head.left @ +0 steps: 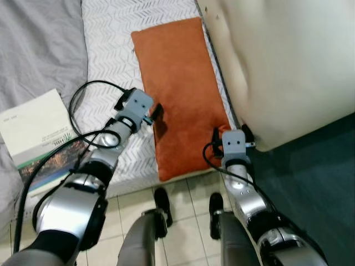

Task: Clean up the room

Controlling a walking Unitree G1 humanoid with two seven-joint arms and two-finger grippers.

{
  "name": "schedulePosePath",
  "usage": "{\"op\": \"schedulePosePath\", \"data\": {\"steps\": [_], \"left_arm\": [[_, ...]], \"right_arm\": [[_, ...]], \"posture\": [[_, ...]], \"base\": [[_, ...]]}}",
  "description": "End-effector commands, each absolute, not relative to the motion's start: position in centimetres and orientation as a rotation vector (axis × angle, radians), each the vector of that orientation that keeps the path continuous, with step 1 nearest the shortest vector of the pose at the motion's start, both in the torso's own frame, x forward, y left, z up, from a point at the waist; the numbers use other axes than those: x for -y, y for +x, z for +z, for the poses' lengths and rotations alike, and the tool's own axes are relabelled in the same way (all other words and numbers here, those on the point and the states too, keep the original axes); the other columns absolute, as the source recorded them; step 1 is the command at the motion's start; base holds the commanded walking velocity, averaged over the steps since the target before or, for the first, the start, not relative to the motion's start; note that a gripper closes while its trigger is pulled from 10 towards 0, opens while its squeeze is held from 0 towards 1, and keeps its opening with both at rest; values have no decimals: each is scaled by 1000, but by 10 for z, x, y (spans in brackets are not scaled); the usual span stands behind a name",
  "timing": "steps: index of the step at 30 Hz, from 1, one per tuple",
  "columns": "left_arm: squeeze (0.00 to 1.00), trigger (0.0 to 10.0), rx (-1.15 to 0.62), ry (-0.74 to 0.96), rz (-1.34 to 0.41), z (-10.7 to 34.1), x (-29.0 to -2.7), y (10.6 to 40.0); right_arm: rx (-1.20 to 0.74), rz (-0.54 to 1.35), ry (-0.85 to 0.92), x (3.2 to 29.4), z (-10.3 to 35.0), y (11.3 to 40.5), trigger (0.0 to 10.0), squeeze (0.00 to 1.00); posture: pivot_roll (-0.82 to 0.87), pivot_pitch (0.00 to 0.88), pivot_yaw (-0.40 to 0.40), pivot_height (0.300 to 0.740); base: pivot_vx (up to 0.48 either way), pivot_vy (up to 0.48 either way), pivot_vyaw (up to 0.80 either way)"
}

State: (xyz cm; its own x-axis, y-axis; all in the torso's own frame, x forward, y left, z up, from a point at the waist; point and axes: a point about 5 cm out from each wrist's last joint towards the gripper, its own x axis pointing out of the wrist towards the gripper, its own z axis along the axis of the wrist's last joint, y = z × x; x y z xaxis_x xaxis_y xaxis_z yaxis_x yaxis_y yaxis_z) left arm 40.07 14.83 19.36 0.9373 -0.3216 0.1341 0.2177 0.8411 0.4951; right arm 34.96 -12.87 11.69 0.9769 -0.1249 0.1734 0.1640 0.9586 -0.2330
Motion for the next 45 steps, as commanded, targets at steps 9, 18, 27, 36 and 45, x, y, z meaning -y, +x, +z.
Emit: {"op": "schedulePosePath", "data": {"steps": [9, 18, 27, 36, 45], "left_arm": [[1000, 10000, 274, 319, -270, 174, -206, 369], [0, 10000, 153, 126, -274, 138, -213, 313], [0, 10000, 72, 43, -309, 137, -219, 275], [0, 10000, -54, 39, -301, 139, -230, 218], [0, 10000, -236, -50, -416, 115, -199, 178]], "right_arm": [[371, -227, -239, 168, 166, 307, 10000, 1000], [58, -92, 134, 142, 133, 321, 10000, 0], [-138, -51, 375, 136, 111, 346, 10000, 0], [-246, -92, 467, 151, 93, 365, 10000, 0], [-312, -84, 535, 155, 87, 370, 0, 0]], "posture": [[-130, 522, 11, 740], [-76, 542, 20, 740], [10, 542, 38, 740], [103, 594, 61, 740], [98, 592, 45, 740]], "base": [[0, 0, 0], [0, 0, 0], [0, 0, 0], [0, 0, 0], [0, 0, 0]]}}
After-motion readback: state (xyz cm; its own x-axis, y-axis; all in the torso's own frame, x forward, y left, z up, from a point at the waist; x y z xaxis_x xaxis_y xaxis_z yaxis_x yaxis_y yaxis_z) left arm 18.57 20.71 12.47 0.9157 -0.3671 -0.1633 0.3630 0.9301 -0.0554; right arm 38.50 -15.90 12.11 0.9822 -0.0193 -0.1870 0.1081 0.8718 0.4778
